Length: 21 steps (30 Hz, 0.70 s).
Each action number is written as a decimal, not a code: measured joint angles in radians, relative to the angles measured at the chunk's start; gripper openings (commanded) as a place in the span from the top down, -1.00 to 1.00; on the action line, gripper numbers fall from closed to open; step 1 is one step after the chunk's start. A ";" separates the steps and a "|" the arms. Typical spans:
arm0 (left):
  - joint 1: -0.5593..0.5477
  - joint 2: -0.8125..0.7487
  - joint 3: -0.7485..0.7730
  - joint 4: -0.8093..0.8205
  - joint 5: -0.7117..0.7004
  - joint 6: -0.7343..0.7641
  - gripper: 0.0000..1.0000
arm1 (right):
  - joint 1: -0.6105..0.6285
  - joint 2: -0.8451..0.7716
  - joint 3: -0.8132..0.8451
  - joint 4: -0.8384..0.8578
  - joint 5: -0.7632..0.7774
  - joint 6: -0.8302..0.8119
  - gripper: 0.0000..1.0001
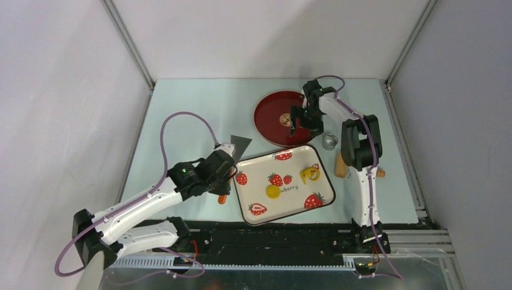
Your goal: Roll out the dumpling wrappers from the dough
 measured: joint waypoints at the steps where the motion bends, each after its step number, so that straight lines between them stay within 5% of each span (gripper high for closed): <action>1: -0.015 0.006 0.005 0.000 -0.006 0.009 1.00 | -0.005 -0.010 -0.018 0.004 0.005 0.002 -0.90; 10: -0.135 0.063 0.010 0.000 -0.003 0.052 1.00 | -0.047 -0.140 -0.233 0.045 0.026 0.014 -0.92; 21: -0.265 0.095 0.007 -0.010 0.032 0.001 1.00 | -0.022 -0.229 -0.259 -0.004 0.055 -0.005 -0.95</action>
